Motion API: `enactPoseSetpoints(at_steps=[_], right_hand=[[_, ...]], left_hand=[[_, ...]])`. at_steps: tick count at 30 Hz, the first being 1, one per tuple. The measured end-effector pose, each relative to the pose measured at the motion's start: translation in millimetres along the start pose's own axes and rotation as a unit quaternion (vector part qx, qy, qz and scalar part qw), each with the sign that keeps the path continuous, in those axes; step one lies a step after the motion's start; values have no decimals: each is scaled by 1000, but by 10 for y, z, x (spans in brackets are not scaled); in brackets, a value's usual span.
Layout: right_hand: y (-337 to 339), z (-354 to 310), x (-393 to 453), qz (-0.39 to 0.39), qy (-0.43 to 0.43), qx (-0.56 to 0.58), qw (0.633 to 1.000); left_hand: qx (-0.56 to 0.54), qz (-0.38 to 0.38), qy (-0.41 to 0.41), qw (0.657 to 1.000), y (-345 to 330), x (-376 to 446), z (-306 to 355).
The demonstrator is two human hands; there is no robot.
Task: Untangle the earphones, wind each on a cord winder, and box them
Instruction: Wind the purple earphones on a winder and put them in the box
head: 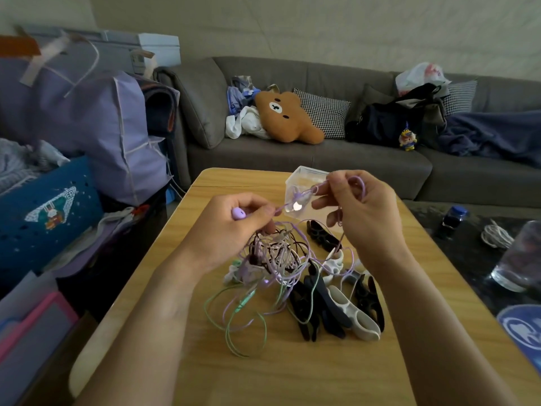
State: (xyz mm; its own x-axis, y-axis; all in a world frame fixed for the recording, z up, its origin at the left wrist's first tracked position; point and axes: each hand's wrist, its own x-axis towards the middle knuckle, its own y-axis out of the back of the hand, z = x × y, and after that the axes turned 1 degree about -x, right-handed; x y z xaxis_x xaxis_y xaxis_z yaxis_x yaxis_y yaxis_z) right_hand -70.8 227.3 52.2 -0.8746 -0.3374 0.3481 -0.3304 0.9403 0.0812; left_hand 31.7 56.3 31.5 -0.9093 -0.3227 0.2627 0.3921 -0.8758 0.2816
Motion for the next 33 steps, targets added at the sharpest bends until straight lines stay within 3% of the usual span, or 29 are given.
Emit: enactPoseSetpoints(at_steps=[9, 14, 15, 17, 19, 21, 24, 29, 31, 33], right_hand=[[-18, -8, -2, 129, -13, 58, 990], [-105, -3, -44, 111, -36, 84, 990], [-136, -1, -48, 84, -40, 73, 993], [-191, 3, -56, 15, -41, 47, 998], [-213, 14, -61, -28, -34, 28, 999], [-192, 22, -57, -24, -24, 20, 999], [-123, 11, -40, 29, -15, 35, 999], [-110, 6, -30, 89, 7, 50, 995], [-101, -10, -31, 73, 8, 38, 997], [-77, -32, -38, -3, -4, -1, 1000]], left_hand=[[-135, 160, -32, 977, 37, 55, -49], [29, 281, -9, 959, 42, 100, -126], [52, 268, -38, 961, -9, 78, -63], [47, 163, -92, 981, -114, 28, 48], [14, 21, -64, 998, -180, -15, 95], [55, -23, -31, 998, -185, -16, 45], [181, 50, -35, 982, -135, 11, -54], [191, 161, -36, 968, -78, 38, -87], [180, 190, -85, 961, -55, 51, -52], [157, 189, -133, 960, -52, 37, 29]])
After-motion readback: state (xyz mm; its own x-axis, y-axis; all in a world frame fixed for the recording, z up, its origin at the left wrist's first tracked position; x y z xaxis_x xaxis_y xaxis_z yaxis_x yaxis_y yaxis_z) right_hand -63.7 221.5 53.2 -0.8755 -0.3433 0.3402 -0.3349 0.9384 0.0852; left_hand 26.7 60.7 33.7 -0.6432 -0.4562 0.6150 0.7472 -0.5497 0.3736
